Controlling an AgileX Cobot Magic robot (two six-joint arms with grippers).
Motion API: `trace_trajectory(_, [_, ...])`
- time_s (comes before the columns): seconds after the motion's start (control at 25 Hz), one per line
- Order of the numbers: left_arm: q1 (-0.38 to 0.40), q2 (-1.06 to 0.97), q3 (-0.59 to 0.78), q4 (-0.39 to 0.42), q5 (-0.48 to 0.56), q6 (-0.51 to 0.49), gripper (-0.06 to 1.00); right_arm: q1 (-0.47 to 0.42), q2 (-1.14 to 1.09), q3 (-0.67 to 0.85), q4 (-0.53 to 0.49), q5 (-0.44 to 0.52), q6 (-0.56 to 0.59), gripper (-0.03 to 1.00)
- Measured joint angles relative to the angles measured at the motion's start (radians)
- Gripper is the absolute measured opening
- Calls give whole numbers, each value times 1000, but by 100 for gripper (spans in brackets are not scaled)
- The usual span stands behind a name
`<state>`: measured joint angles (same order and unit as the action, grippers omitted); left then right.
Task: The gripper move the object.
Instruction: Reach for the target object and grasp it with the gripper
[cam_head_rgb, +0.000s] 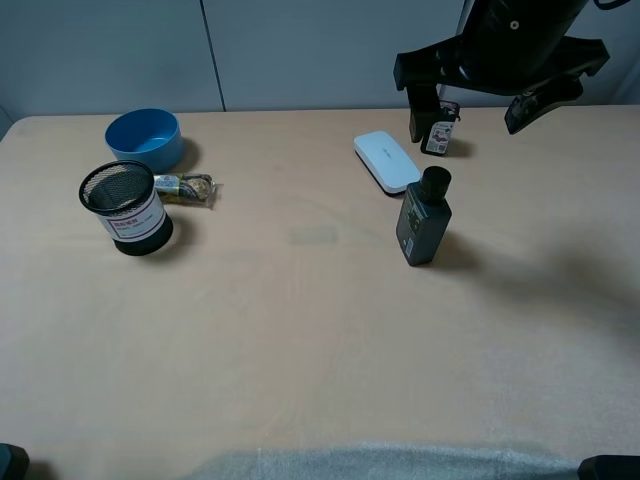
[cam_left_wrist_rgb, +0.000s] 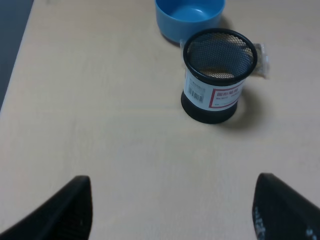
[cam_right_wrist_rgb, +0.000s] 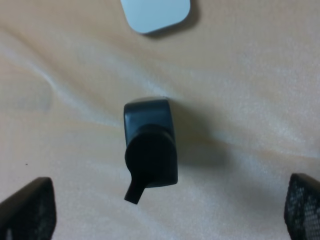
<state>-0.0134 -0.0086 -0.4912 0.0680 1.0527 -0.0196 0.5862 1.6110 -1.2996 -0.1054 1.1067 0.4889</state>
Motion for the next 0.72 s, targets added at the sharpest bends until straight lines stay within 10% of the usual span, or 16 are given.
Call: trace_trajectory(0.72, [0, 0, 0, 0, 0, 0, 73, 2, 117, 0, 71, -23, -29, 69])
